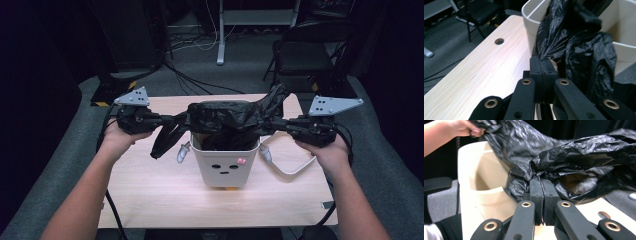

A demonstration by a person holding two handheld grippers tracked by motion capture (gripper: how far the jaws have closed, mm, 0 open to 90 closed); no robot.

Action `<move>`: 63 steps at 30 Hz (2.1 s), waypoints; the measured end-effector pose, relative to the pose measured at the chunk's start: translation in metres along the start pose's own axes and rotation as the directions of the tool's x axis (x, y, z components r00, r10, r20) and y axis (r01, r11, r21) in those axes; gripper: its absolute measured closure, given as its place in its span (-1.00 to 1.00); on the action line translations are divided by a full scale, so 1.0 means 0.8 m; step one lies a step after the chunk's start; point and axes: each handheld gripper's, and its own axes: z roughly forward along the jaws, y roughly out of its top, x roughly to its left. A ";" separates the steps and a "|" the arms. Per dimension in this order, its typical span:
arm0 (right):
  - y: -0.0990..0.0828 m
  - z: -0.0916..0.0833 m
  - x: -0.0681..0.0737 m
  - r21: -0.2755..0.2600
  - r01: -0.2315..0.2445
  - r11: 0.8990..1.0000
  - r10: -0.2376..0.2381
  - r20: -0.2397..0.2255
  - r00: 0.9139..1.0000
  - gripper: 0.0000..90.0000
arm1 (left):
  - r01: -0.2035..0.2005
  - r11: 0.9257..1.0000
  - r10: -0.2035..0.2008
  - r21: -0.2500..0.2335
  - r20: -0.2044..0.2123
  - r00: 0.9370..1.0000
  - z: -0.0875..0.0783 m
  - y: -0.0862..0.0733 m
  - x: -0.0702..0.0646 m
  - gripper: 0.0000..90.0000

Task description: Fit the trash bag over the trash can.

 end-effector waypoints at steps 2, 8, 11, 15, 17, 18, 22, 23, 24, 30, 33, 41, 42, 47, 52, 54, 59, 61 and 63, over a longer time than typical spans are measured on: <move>-0.012 0.001 -0.008 -0.003 -0.031 0.999 0.032 0.029 0.999 0.97 | 0.006 1.000 -0.006 0.005 -0.014 1.000 0.002 -0.001 0.003 0.98; -0.025 0.009 -0.029 -0.035 -0.087 0.996 0.090 0.088 0.992 0.97 | 0.030 1.000 -0.030 0.004 -0.059 0.998 0.014 0.002 0.018 0.99; -0.022 0.016 -0.037 -0.030 -0.067 0.997 0.070 0.125 0.990 0.98 | 0.044 0.999 -0.043 0.009 -0.078 0.996 0.022 0.003 0.026 0.99; -0.027 0.024 -0.043 -0.001 -0.092 0.996 0.091 0.106 0.990 0.98 | 0.060 0.998 -0.056 0.037 -0.089 0.994 0.036 -0.001 0.035 0.99; -0.033 0.029 -0.043 0.022 -0.094 0.995 0.092 0.086 0.992 0.98 | 0.070 0.997 -0.067 0.039 -0.082 0.994 0.041 -0.005 0.036 0.99; -0.033 0.029 -0.043 0.022 -0.094 0.995 0.092 0.086 0.992 0.98 | 0.070 0.997 -0.066 0.045 -0.082 0.994 0.043 -0.006 0.036 0.99; -0.037 0.027 -0.042 0.007 -0.120 0.993 0.120 0.066 0.991 0.97 | 0.087 0.996 -0.085 0.031 -0.056 0.995 0.041 -0.010 0.035 0.91; -0.037 0.027 -0.042 0.007 -0.120 0.993 0.120 0.066 0.991 0.97 | 0.085 0.996 -0.083 0.023 -0.060 0.995 0.038 -0.010 0.034 0.91; -0.036 0.026 -0.041 0.002 -0.119 0.993 0.119 0.063 0.991 0.97 | 0.085 0.996 -0.084 0.011 -0.060 0.995 0.034 -0.009 0.033 0.77; -0.035 0.024 -0.038 -0.005 -0.111 0.994 0.111 0.061 0.992 0.95 | 0.082 0.994 -0.086 -0.070 -0.062 0.994 -0.002 0.002 0.023 0.22; -0.035 0.026 -0.038 -0.003 -0.108 0.994 0.108 0.063 0.992 0.95 | 0.065 0.994 -0.071 -0.089 -0.057 0.996 -0.015 0.013 0.015 0.16; -0.034 0.028 -0.036 -0.006 -0.107 0.994 0.108 0.062 0.992 0.95 | 0.020 0.992 -0.018 -0.128 0.013 1.000 0.000 0.042 -0.008 0.07; -0.034 0.028 -0.036 -0.007 -0.106 0.994 0.106 0.062 0.992 0.94 | 0.023 0.991 -0.021 -0.129 0.017 1.000 0.004 0.044 -0.010 0.07; -0.034 0.027 -0.036 -0.009 -0.107 0.994 0.108 0.060 0.992 0.94 | -0.008 0.994 0.012 -0.106 0.031 0.999 0.026 0.054 -0.017 0.41; -0.035 0.026 -0.037 -0.010 -0.111 0.994 0.111 0.068 0.991 0.95 | -0.069 0.994 0.071 -0.088 0.011 0.997 0.023 0.054 -0.026 0.98; -0.036 0.025 -0.038 -0.011 -0.116 0.993 0.116 0.073 0.991 0.96 | -0.069 0.993 0.069 -0.092 0.006 0.998 0.016 0.050 -0.027 0.99; -0.038 0.022 -0.042 -0.024 -0.120 0.992 0.122 0.091 0.988 0.97 | -0.056 0.993 0.051 -0.101 -0.049 0.997 -0.010 0.037 -0.021 0.99; -0.038 0.021 -0.043 -0.026 -0.124 0.992 0.126 0.095 0.987 0.97 | -0.038 0.994 0.030 -0.106 -0.069 0.997 -0.018 0.031 -0.015 0.99; -0.038 0.021 -0.043 -0.026 -0.126 0.992 0.128 0.096 0.987 0.97 | -0.018 0.994 0.010 -0.109 -0.078 0.997 -0.022 0.026 -0.010 0.99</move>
